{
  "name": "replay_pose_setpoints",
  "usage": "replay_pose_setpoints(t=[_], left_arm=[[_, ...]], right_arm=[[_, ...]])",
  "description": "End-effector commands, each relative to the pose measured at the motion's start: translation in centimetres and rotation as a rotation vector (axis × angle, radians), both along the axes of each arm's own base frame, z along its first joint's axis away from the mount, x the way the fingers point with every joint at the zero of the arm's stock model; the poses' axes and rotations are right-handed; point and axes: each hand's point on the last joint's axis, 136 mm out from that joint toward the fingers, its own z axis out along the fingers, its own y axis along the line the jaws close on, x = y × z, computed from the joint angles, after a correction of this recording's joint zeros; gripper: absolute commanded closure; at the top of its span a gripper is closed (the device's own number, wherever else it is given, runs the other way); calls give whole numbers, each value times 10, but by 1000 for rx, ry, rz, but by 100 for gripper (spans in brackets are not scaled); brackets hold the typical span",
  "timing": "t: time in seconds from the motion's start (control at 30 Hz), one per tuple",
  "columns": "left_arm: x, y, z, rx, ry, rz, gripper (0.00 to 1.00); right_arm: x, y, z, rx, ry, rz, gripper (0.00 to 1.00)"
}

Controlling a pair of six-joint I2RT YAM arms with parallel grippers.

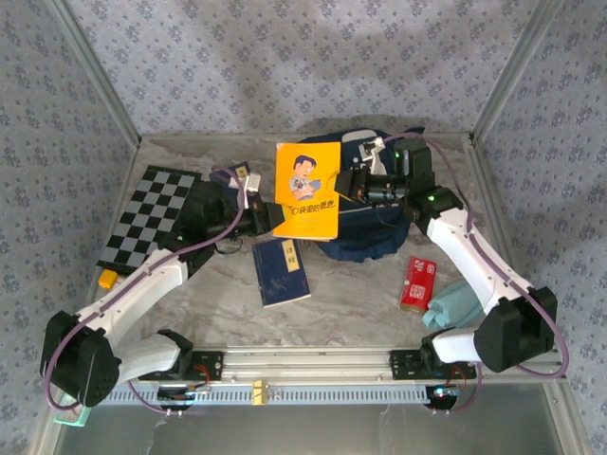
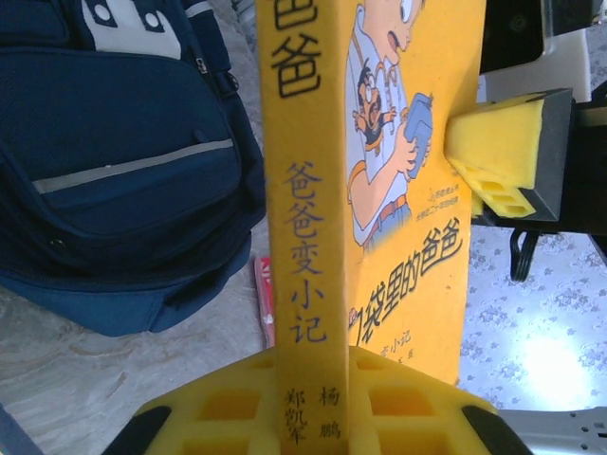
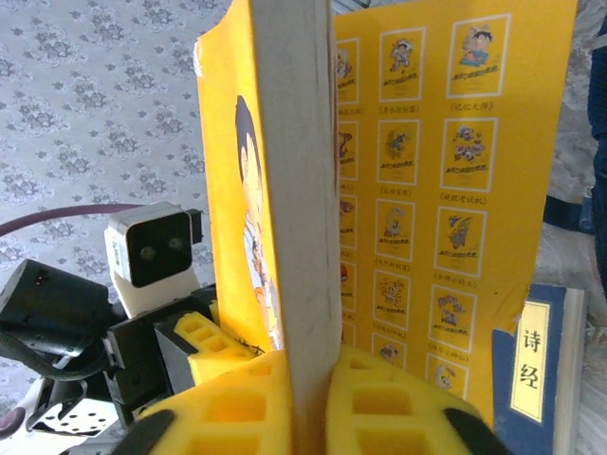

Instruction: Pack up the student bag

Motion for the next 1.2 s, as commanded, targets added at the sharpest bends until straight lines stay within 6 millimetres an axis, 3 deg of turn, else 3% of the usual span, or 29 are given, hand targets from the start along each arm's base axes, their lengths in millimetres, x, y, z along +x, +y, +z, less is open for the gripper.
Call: replay_pose_setpoints(t=[0.0,0.1,0.17,0.23,0.43,0.6,0.9,1.07,1.17], left_arm=[[6,-7,47,-92,-113,2,96],[10,-9,56,-134,-111,17,100],[12,-12,62,-160,-115,12,100],[11,-16,68,-174,-126,0,100],[8,-28,84,-199,-164,-26,100],[11,-37,88,-222,-172,-30,100],[24,-37,63,-113,-144,19,100],[27,-34,50,-58,-138,38,100],[26,-35,48,-56,-134,30,100]], right_arm=[[-3,-1,-4,6,-4,23,77],[-5,-6,-15,5,30,5,60],[-7,-9,-21,-3,52,-3,40],[-9,-14,-30,-19,80,-21,25],[-16,-15,-47,6,147,-32,10],[-21,-2,-40,75,150,1,6],[-38,-5,12,224,60,35,6],[-43,-13,13,171,39,16,11],[-42,-14,11,164,40,12,21]])
